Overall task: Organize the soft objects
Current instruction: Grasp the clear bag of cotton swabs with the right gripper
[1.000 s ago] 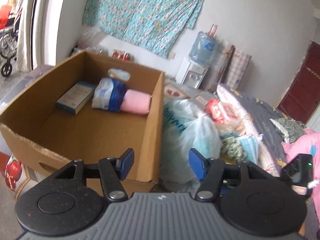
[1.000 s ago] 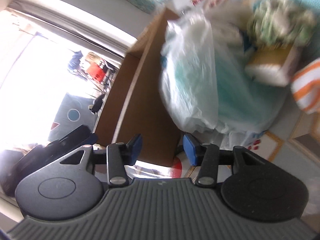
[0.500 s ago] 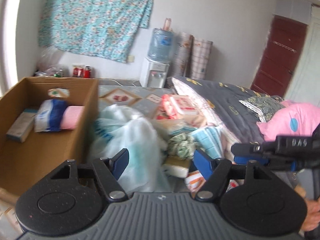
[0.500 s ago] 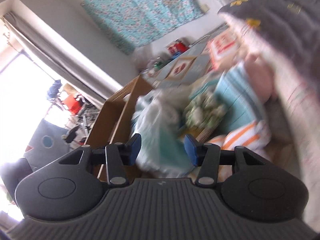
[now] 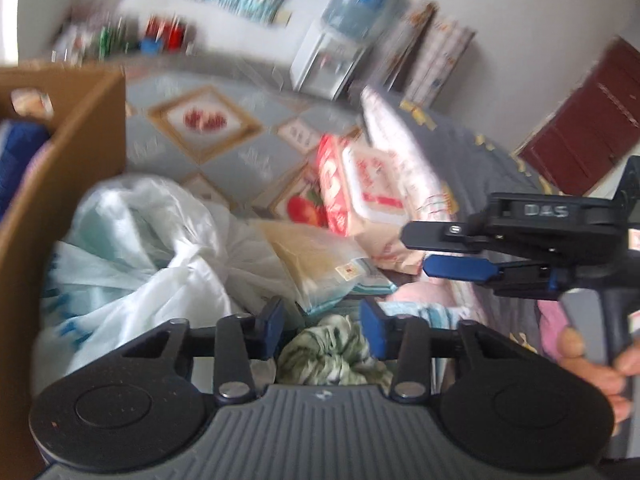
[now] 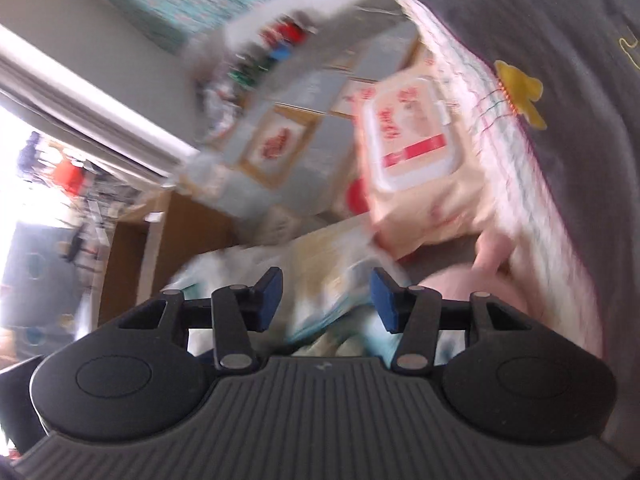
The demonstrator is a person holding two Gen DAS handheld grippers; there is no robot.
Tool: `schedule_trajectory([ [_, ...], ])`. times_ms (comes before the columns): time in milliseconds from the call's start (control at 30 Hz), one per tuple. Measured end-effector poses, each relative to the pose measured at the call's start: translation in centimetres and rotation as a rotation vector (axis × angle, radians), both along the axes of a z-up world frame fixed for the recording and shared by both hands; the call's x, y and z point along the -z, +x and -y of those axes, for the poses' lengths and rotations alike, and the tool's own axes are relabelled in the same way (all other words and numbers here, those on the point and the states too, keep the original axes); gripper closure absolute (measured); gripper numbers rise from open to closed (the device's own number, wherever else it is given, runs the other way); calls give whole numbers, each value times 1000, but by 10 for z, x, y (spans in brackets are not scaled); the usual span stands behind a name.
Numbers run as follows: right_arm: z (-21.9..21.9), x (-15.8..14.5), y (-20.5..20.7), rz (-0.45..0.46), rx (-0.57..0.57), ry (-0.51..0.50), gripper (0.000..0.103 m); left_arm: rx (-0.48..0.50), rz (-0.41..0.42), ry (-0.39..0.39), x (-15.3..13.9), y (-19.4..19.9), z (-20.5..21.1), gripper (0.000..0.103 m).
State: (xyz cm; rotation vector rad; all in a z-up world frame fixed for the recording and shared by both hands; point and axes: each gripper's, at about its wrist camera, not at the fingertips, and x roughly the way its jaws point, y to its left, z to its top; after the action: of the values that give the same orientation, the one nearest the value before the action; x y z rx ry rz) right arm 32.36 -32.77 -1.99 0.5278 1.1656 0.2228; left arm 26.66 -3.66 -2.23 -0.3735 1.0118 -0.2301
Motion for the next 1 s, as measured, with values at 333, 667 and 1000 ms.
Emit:
schedule_trajectory([
  [333,0,68,57,-166,-23,39,55,-24,-169,-13,40,50,9,67],
  [667,-4,77,57,-209,-64,128,58,-46,-215,-21,47,64,11,64],
  [1000,-11,57,42,-119,-84,97,90,-42,-203,-51,39,60,11,63],
])
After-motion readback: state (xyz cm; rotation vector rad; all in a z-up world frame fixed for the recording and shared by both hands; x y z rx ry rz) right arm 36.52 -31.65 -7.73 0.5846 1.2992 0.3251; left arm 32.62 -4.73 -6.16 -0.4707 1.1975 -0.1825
